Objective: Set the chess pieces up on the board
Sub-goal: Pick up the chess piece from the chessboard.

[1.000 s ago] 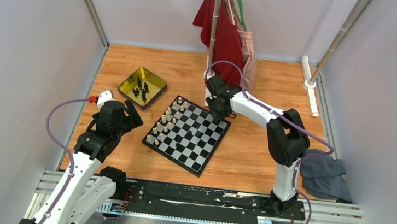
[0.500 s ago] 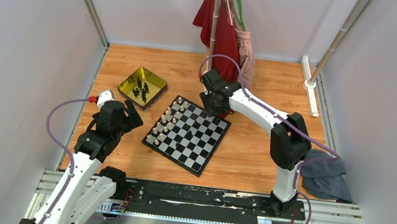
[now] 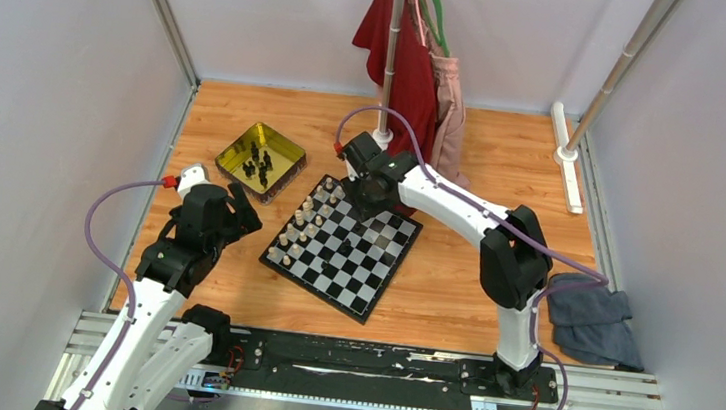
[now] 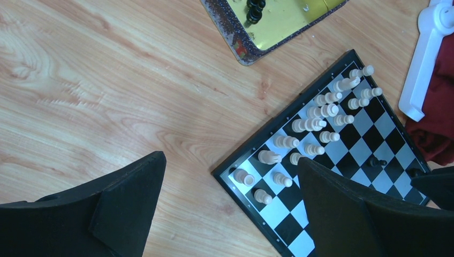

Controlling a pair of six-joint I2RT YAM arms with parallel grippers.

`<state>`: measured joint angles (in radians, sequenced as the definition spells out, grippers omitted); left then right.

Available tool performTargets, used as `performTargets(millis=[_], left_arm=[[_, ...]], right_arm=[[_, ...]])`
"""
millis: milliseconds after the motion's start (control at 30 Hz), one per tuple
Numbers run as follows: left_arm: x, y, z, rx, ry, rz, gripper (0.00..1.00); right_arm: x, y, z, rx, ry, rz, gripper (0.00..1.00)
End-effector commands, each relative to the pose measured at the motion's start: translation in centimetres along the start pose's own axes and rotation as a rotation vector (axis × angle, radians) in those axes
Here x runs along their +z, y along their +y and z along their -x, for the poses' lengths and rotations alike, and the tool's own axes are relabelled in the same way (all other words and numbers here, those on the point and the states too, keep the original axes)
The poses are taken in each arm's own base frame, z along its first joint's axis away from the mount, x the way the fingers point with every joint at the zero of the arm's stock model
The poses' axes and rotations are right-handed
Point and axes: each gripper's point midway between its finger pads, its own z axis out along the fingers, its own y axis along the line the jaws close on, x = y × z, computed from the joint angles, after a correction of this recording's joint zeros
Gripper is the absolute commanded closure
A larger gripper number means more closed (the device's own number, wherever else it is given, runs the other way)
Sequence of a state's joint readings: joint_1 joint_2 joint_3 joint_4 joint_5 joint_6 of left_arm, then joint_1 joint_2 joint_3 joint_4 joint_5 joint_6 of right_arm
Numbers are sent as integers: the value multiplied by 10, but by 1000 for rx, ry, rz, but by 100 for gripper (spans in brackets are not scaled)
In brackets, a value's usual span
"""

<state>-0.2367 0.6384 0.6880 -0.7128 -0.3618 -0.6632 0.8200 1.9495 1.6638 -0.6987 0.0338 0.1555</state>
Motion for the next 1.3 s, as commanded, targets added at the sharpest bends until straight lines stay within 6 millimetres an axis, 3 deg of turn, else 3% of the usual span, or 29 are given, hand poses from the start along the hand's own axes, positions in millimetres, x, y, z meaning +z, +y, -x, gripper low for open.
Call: performTargets(millis=[0, 433, 1267], left_arm=[[-2, -1, 4, -9, -12, -7, 0], [-1, 0, 4, 4, -11, 0, 0], [3, 1, 1, 15, -11, 2, 0]], right_arm=[[10, 14, -8, -32, 58, 52, 57], [32, 19, -11, -46, 96, 68, 58], [54, 22, -15, -54, 133, 74, 64]])
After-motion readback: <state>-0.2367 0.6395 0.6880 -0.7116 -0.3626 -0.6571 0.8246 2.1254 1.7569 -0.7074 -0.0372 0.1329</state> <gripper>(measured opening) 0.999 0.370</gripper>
